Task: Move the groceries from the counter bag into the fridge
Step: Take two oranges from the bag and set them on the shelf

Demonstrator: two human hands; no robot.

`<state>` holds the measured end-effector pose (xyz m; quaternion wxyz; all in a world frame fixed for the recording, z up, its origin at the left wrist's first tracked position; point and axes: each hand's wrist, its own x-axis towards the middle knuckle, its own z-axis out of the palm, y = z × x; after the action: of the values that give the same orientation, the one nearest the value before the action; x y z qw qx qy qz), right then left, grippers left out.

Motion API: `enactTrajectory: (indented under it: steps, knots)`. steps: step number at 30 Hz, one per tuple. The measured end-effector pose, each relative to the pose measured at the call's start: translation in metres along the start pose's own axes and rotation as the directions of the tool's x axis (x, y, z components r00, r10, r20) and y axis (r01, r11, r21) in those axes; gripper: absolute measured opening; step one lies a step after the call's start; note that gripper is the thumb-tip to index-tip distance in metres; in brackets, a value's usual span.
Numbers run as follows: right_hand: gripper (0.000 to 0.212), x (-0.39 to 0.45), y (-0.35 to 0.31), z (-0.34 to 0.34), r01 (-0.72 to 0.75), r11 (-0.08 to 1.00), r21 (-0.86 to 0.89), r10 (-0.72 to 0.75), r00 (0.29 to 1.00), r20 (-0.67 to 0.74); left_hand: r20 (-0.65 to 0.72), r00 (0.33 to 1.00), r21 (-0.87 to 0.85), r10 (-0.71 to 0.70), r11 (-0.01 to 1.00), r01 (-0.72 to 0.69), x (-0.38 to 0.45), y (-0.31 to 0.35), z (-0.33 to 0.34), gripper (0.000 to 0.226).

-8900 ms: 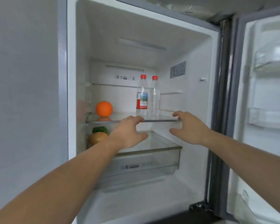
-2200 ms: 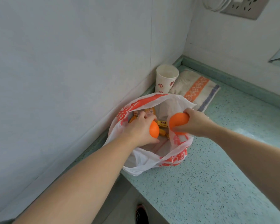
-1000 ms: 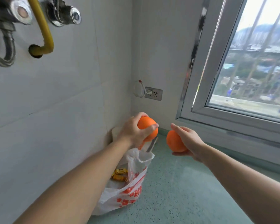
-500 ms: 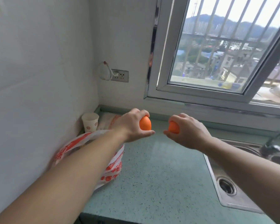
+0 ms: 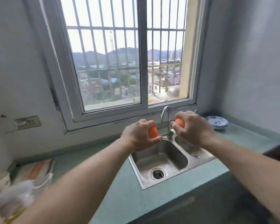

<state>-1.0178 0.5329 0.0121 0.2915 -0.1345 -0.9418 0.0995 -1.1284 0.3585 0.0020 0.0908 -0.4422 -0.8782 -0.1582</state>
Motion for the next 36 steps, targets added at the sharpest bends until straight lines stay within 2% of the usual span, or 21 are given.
enactTrajectory:
  steps: [5, 10, 12, 15, 17, 21, 24, 29, 32, 36]
  knots:
    - [0.034, -0.059, 0.095, -0.09, -0.256, 0.961, -0.102, 0.243, 0.962, -0.127, -0.01, 0.969, -0.077, 0.245, 0.966, -0.245, 0.05, 0.132, 0.014, 0.049]
    - [0.03, -0.121, 0.163, -0.161, -0.467, 0.863, -0.191, 0.427, 0.878, -0.217, -0.027, 0.894, -0.167, 0.448, 0.879, -0.446, 0.079, 0.245, 0.039, 0.046]
    - [0.028, -0.145, 0.185, -0.181, -0.554, 0.811, -0.189, 0.503, 0.824, -0.259, -0.034, 0.854, -0.209, 0.518, 0.832, -0.513, 0.09, 0.284, 0.051, 0.045]
    - [0.029, -0.177, 0.206, -0.21, -0.693, 0.712, -0.113, 0.63, 0.701, -0.335, -0.037, 0.787, -0.281, 0.616, 0.749, -0.6, 0.103, 0.336, 0.07, 0.043]
    - [0.034, -0.196, 0.214, -0.227, -0.767, 0.627, -0.133, 0.675, 0.621, -0.398, -0.034, 0.733, -0.347, 0.679, 0.68, -0.646, 0.112, 0.368, 0.082, 0.045]
    - [0.048, -0.232, 0.221, -0.25, -0.878, 0.466, -0.112, 0.718, 0.449, -0.531, -0.026, 0.589, -0.448, 0.808, 0.518, -0.729, 0.126, 0.427, 0.099, 0.05]
    - [0.038, -0.262, 0.221, -0.268, -0.917, 0.393, -0.073, 0.73, 0.359, -0.582, -0.038, 0.468, -0.508, 0.883, 0.386, -0.77, 0.126, 0.472, 0.102, 0.049]
    - [0.034, -0.323, 0.201, -0.298, -0.971, 0.231, -0.069, 0.707, 0.216, -0.674, -0.085, 0.287, -0.578, 0.954, 0.187, -0.794, 0.086, 0.548, 0.095, 0.046]
    - [0.032, -0.365, 0.182, -0.32, -0.99, 0.13, -0.059, 0.681, 0.132, -0.721, -0.122, 0.202, -0.597, 0.972, 0.091, -0.797, 0.047, 0.587, 0.089, 0.043]
    - [0.029, -0.42, 0.156, -0.356, -0.998, 0.05, -0.029, 0.621, 0.054, -0.782, -0.139, 0.119, -0.619, 0.983, 0.007, -0.785, -0.005, 0.629, 0.076, 0.044]
